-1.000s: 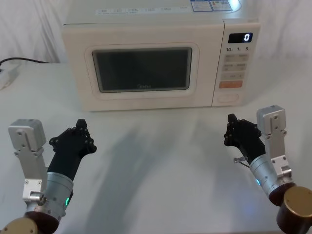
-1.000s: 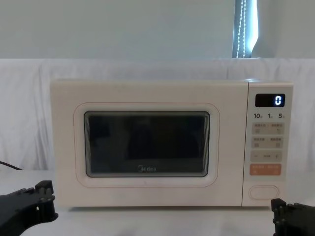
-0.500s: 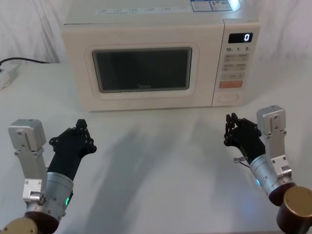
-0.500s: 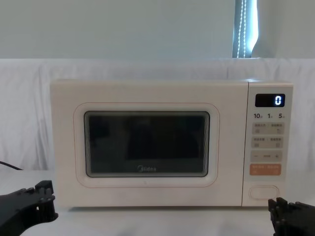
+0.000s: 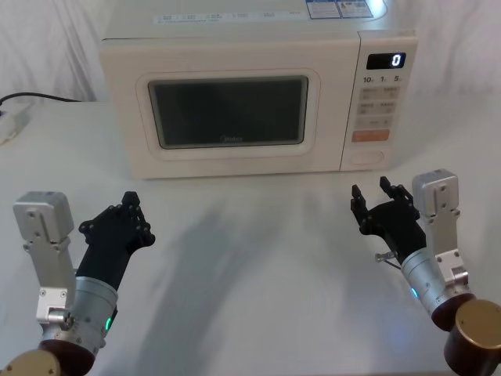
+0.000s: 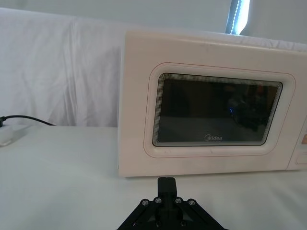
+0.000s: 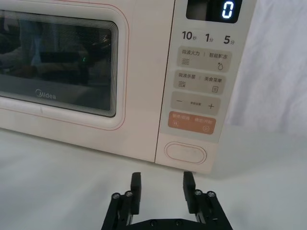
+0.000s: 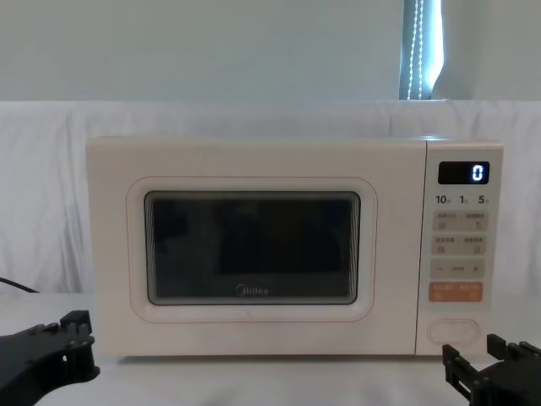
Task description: Press the button to open the microwave door with one hand; close the microwave door with the other hand.
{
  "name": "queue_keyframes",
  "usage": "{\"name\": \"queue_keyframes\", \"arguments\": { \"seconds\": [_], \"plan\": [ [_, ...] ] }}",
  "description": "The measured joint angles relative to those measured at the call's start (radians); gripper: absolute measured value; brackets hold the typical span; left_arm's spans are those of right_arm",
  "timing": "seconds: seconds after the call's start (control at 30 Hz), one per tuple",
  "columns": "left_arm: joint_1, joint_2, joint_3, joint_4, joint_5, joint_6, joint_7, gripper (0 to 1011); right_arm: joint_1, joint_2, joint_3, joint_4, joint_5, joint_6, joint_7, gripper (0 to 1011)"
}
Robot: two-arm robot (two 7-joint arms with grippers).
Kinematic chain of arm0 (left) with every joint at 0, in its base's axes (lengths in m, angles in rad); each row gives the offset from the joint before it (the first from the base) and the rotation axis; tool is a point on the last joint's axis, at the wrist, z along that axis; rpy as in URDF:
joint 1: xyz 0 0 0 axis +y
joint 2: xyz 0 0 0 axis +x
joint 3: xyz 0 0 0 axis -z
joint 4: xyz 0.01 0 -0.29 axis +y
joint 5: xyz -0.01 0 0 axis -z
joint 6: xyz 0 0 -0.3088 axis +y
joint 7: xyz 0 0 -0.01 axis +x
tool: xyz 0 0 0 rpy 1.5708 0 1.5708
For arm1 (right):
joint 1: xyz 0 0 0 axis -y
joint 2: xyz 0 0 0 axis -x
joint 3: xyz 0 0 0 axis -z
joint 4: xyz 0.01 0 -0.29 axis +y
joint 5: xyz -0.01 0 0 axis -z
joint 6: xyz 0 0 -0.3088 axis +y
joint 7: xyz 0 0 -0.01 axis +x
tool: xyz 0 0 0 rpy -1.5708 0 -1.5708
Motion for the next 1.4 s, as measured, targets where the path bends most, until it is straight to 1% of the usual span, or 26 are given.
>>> {"name": "queue_keyframes", "arguments": {
  "seconds": [0.03,0.07,0.1,0.13,0.2,0.3,0.37,0.4,0.43,0.47,0.5,0.53,0.6,0.67,0.73,0.77,0.87,0.97,1.03,1.2,1.27,1.3,1.33,1.37,1.4],
  "plan": [
    [0.0,0.0,0.0,0.0,0.0,0.0,0.0,0,0.0,0.0,0.0,0.0,0.0,0.0,0.0,586],
    [0.0,0.0,0.0,0.0,0.0,0.0,0.0,0,0.0,0.0,0.0,0.0,0.0,0.0,0.0,612],
    [0.0,0.0,0.0,0.0,0.0,0.0,0.0,0,0.0,0.0,0.0,0.0,0.0,0.0,0.0,612],
    [0.0,0.0,0.0,0.0,0.0,0.0,0.0,0,0.0,0.0,0.0,0.0,0.0,0.0,0.0,668],
    [0.0,0.0,0.0,0.0,0.0,0.0,0.0,0,0.0,0.0,0.0,0.0,0.0,0.0,0.0,707],
    [0.0,0.0,0.0,0.0,0.0,0.0,0.0,0,0.0,0.0,0.0,0.0,0.0,0.0,0.0,817],
    [0.0,0.0,0.0,0.0,0.0,0.0,0.0,3,0.0,0.0,0.0,0.0,0.0,0.0,0.0,855],
    [0.0,0.0,0.0,0.0,0.0,0.0,0.0,28,0.0,0.0,0.0,0.0,0.0,0.0,0.0,902],
    [0.0,0.0,0.0,0.0,0.0,0.0,0.0,47,0.0,0.0,0.0,0.0,0.0,0.0,0.0,919],
    [0.0,0.0,0.0,0.0,0.0,0.0,0.0,79,0.0,0.0,0.0,0.0,0.0,0.0,0.0,936],
    [0.0,0.0,0.0,0.0,0.0,0.0,0.0,127,0.0,0.0,0.0,0.0,0.0,0.0,0.0,979],
    [0.0,0.0,0.0,0.0,0.0,0.0,0.0,127,0.0,0.0,0.0,0.0,0.0,0.0,0.0,988],
    [0.0,0.0,0.0,0.0,0.0,0.0,0.0,178,0.0,0.0,0.0,0.0,0.0,0.0,0.0,1001],
    [0.0,0.0,0.0,0.0,0.0,0.0,0.0,252,0.0,0.0,0.0,0.0,0.0,0.0,0.0,1001],
    [0.0,0.0,0.0,0.0,0.0,0.0,0.0,284,0.0,0.0,0.0,0.0,0.0,0.0,0.0,1001],
    [0.0,0.0,0.0,0.0,0.0,0.0,0.0,341,0.0,0.0,0.0,0.0,0.0,0.0,0.0,1001],
    [0.0,0.0,0.0,0.0,0.0,0.0,0.0,450,0.0,0.0,0.0,0.0,0.0,0.0,0.0,1001],
    [0.0,0.0,0.0,0.0,0.0,0.0,0.0,513,0.0,0.0,0.0,0.0,0.0,0.0,0.0,1001],
    [0.0,0.0,0.0,0.0,0.0,0.0,0.0,614,0.0,0.0,0.0,0.0,0.0,0.0,0.0,1001],
    [0.0,0.0,0.0,0.0,0.0,0.0,0.0,744,0.0,0.0,0.0,0.0,0.0,0.0,0.0,1001],
    [0.0,0.0,0.0,0.0,0.0,0.0,0.0,823,0.0,0.0,0.0,0.0,0.0,0.0,0.0,1002],
    [0.0,0.0,0.0,0.0,0.0,0.0,0.0,823,0.0,0.0,0.0,0.0,0.0,0.0,0.0,1001],
    [0.0,0.0,0.0,0.0,0.0,0.0,0.0,848,0.0,0.0,0.0,0.0,0.0,0.0,0.0,1001],
    [0.0,0.0,0.0,0.0,0.0,0.0,0.0,917,0.0,0.0,0.0,0.0,0.0,0.0,0.0,1002],
    [0.0,0.0,0.0,0.0,0.0,0.0,0.0,933,0.0,0.0,0.0,0.0,0.0,0.0,0.0,1002]
  ]
}}
